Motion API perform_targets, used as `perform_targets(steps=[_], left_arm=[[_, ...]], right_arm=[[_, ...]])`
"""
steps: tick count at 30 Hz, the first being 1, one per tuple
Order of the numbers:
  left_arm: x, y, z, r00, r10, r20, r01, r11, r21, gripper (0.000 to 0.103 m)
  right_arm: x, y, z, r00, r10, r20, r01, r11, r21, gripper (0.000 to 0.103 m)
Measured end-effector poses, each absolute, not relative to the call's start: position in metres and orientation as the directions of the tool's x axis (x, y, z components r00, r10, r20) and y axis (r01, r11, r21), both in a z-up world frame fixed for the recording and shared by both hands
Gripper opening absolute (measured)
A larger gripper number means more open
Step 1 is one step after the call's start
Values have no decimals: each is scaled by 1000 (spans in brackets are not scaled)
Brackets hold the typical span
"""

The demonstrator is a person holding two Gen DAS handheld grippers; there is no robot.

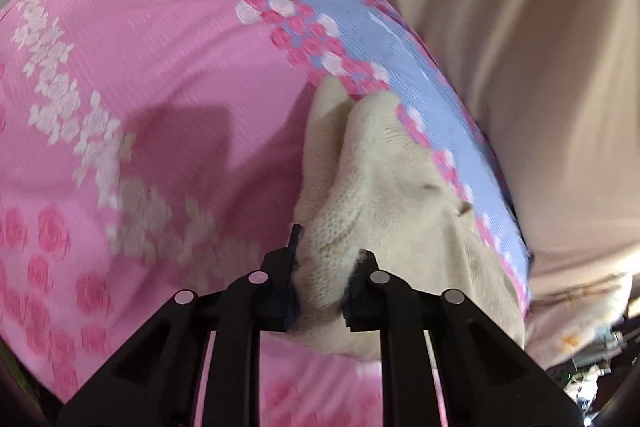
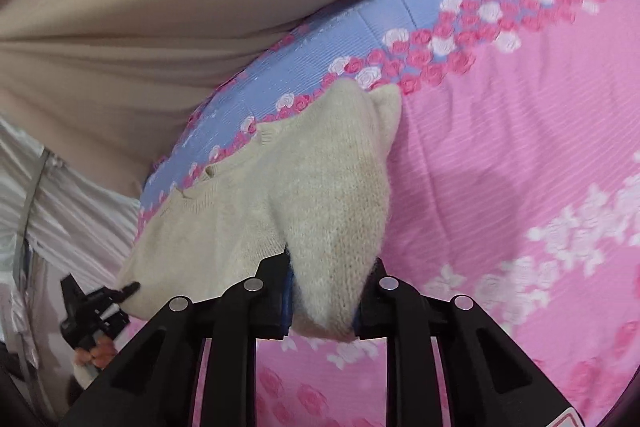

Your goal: Fold small clothes

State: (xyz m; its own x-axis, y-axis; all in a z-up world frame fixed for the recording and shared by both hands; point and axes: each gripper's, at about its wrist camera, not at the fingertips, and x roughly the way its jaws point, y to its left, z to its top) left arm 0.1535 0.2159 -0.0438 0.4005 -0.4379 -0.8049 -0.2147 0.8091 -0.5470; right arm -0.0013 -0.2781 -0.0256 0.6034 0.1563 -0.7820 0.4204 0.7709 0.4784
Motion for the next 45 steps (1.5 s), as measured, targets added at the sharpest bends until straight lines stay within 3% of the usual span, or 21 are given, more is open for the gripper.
perform_targets(steps=[3, 7, 9, 12, 13, 14, 16, 17, 22, 23, 25, 26, 30, 33, 36, 37, 39, 42, 44, 45], left_arm=[[111, 208, -52, 323, -460, -827, -224, 812, -539, 14], [60, 200, -85, 204, -422, -883, -235, 855, -463, 14], [46, 196, -106, 165, -374, -912, -240, 882, -405, 19], [55, 191, -79, 225, -304, -926, -245, 902, -355, 31], [61, 188, -63, 266, -278, -923, -227, 913, -340, 46], [70, 184, -47, 323, -258, -911, -203, 921, -333, 70], [95, 169, -17, 441, -208, -873, -155, 941, -302, 92], [109, 161, -11, 466, -210, -859, -125, 946, -299, 93], [179, 115, -67, 337, -225, -914, -77, 961, -264, 90], [184, 112, -84, 304, -218, -927, -98, 961, -259, 67], [188, 108, -99, 265, -234, -935, -104, 957, -269, 38], [181, 109, -93, 292, -258, -921, -79, 953, -292, 16], [146, 136, -27, 414, -415, -810, -6, 889, -458, 14], [140, 154, 2, 460, -443, -770, -48, 853, -519, 14], [166, 141, -30, 422, -380, -823, -97, 884, -458, 19], [177, 133, -50, 385, -362, -849, -114, 894, -433, 24], [179, 132, -77, 318, -276, -907, -147, 931, -334, 24], [162, 137, -55, 386, -262, -885, -136, 932, -335, 25], [146, 140, -32, 447, -219, -867, -114, 948, -298, 46], [136, 139, -21, 483, -198, -853, -95, 956, -276, 48]], right_arm=[[-44, -286, -24, 533, 132, -836, 452, 791, 413, 19], [-110, -293, -74, 392, 166, -905, 515, 775, 366, 23], [-128, -297, -103, 289, 159, -944, 571, 763, 303, 32], [-127, -311, -77, 390, 112, -914, 588, 734, 341, 36], [-122, -316, -61, 430, 75, -899, 578, 743, 339, 37], [-111, -322, -44, 484, 46, -874, 555, 755, 347, 45], [-85, -331, -29, 542, 35, -839, 518, 773, 367, 62], [-68, -335, -29, 545, 50, -837, 503, 779, 374, 69], [7, -338, -74, 472, 60, -879, 500, 803, 323, 69], [11, -338, -83, 457, 62, -887, 505, 803, 316, 64], [15, -327, -86, 440, 73, -895, 477, 826, 301, 21], [10, -322, -75, 467, 84, -880, 457, 829, 322, 12], [-25, -308, 1, 656, 105, -747, 337, 845, 414, 10], [-28, -313, 33, 712, 62, -700, 327, 852, 409, 11], [1, -332, -10, 623, 7, -782, 420, 841, 343, 15], [12, -339, -41, 547, -14, -837, 463, 838, 289, 16], [13, -355, -85, 391, -16, -920, 569, 790, 228, 14], [-15, -338, -38, 568, -29, -822, 532, 775, 341, 14], [-20, -319, -19, 592, -7, -806, 477, 809, 344, 18], [-20, -309, -17, 590, 23, -807, 450, 820, 353, 18]])
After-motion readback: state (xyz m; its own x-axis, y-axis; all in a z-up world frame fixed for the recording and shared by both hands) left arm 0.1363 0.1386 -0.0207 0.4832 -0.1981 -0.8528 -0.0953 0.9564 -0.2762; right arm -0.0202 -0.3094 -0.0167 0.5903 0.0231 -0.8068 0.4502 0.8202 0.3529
